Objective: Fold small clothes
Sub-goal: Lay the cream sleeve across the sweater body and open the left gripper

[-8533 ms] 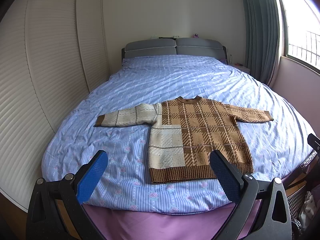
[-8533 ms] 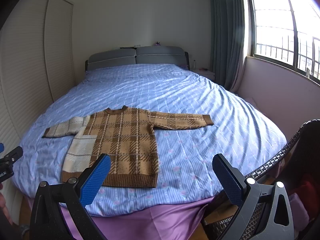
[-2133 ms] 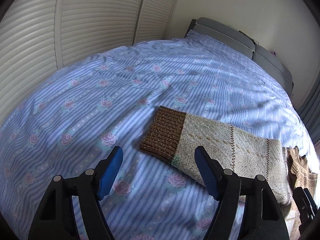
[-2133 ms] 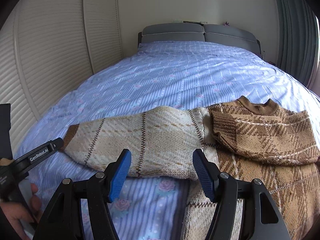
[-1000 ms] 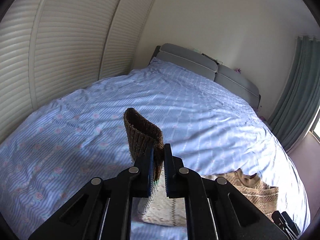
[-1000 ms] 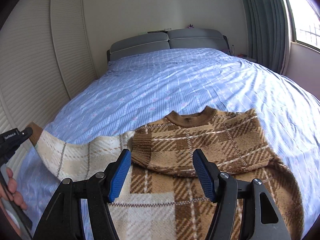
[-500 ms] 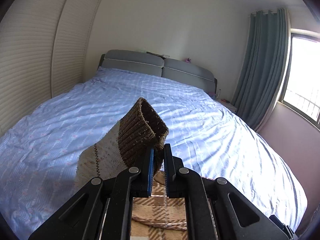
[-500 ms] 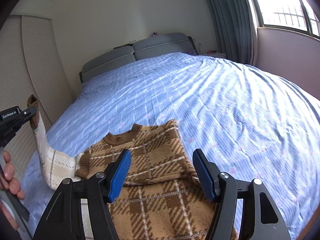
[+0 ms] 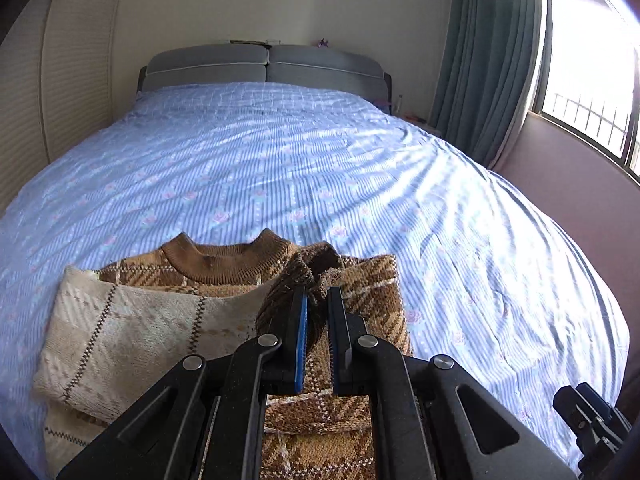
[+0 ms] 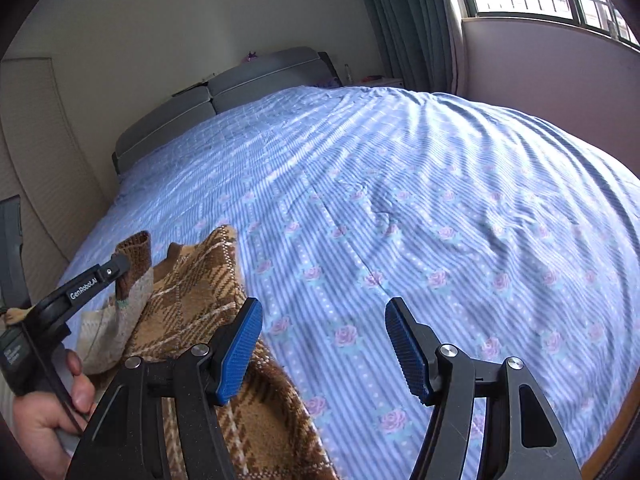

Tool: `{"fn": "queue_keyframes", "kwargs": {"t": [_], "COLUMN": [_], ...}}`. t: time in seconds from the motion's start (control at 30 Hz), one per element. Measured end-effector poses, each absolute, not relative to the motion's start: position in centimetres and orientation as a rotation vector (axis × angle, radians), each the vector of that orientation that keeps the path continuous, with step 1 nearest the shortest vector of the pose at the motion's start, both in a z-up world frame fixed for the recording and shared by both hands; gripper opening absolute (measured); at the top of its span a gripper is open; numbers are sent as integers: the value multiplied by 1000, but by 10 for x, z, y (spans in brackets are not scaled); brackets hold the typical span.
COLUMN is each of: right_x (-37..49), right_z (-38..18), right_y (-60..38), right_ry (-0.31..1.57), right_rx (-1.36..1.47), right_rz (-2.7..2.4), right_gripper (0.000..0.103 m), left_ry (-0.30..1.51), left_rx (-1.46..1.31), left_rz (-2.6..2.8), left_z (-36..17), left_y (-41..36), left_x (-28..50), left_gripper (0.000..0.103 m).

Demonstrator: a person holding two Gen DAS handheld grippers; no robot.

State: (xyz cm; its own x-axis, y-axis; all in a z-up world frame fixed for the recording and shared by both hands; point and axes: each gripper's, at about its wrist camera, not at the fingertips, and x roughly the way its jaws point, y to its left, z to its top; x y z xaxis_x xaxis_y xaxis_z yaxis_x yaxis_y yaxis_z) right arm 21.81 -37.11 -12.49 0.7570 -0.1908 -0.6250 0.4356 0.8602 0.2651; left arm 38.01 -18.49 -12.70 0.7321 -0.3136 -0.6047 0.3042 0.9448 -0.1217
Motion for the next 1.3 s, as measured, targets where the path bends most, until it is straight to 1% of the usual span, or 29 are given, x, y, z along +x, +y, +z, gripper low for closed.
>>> {"fn": "queue_keyframes", "kwargs": {"t": [0.33,0.4,0.47,0.5,0.53,0.57,0.67,0.8,1.07,1.13,1.2,1.27,1.3], "right_x": [224,226,228,229,231,233,241,262,334,348,357,366,369], "right_z": [-143,-144,-144,-143,-142,-141,-135,-128,-143,-148,-153,-160,-164], "right_y": [-370,-370,-368,-367,-365,-362,-349,-323,-273,-266,-261,-259,-258], "right_ry": [664,668,672,673,672,671,665,663,755,767,777,794,805], "right_rx": [396,397,399,399,397,393,370,317,229,211,187,172,166], "right_rz": [-357,-357,-352,-347,-341,-335,-303,-226,-103,-92,-93,-93,-90], "right_gripper": [65,65,65,65,65,65,65,65,64,61,54,53,49], "left_ry": [706,722,708,693,676,662,644,663,719,728,736,744,748], "left_rx": [33,49,74,85,88,87,75,29,-40,-49,-56,-64,-68], "left_rz": [-392,-394,-382,-370,-363,-358,-322,-254,-114,-103,-98,-95,-94], "left_z": [-148,-149,-145,-141,-137,-133,-126,-127,-148,-153,-159,-166,-169], "left_y": [-204,-204,-199,-196,-190,-183,-155,-105,-19,-8,0,5,6], "left_x": [379,375,368,364,360,357,352,358,377,378,379,380,381], "left_gripper": [12,19,33,36,44,48,50,54,55,55,55,55,55]}}
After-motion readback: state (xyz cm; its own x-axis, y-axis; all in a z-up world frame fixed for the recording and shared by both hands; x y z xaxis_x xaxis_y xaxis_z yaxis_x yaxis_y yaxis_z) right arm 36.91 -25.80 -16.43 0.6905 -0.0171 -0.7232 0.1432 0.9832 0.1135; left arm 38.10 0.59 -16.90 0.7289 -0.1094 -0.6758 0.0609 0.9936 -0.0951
